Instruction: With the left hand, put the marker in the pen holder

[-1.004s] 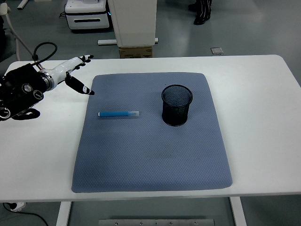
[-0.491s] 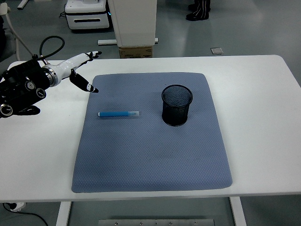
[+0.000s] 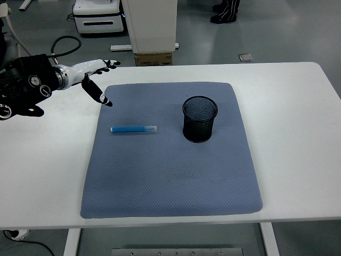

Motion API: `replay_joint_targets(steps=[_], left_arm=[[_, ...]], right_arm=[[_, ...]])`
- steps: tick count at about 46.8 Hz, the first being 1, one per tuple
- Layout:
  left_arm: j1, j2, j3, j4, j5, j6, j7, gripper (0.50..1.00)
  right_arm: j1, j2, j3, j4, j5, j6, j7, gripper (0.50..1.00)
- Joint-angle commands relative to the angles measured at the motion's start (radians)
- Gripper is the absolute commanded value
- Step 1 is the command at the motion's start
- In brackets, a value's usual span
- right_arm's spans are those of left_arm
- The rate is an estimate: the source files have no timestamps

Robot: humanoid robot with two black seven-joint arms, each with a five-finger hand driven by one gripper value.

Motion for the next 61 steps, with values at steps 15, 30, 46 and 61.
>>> replay_joint_targets(steps=[15,30,46,61], left_arm=[[0.018,-0.041,0.0,-0.092,0.0,-0.027,0.05,1.0],[0.019,-0.03,0.0,-0.198,0.008,0.033,0.113,1.0],[0.061,-0.044,0.005,-0.241,0.104,0.145,0.168,1.0],[0.067,-0.064,0.007,-0.231,0.087,0.139,0.205,1.0]], right_arm=[[0.0,0.0,0.0,0.0,0.0,0.0,0.0,1.0],[0.0,0.0,0.0,0.0,0.0,0.0,0.0,1.0],[0.0,0.0,0.0,0.0,0.0,0.0,0.0,1.0],[0.0,0.0,0.0,0.0,0.0,0.0,0.0,1.0]])
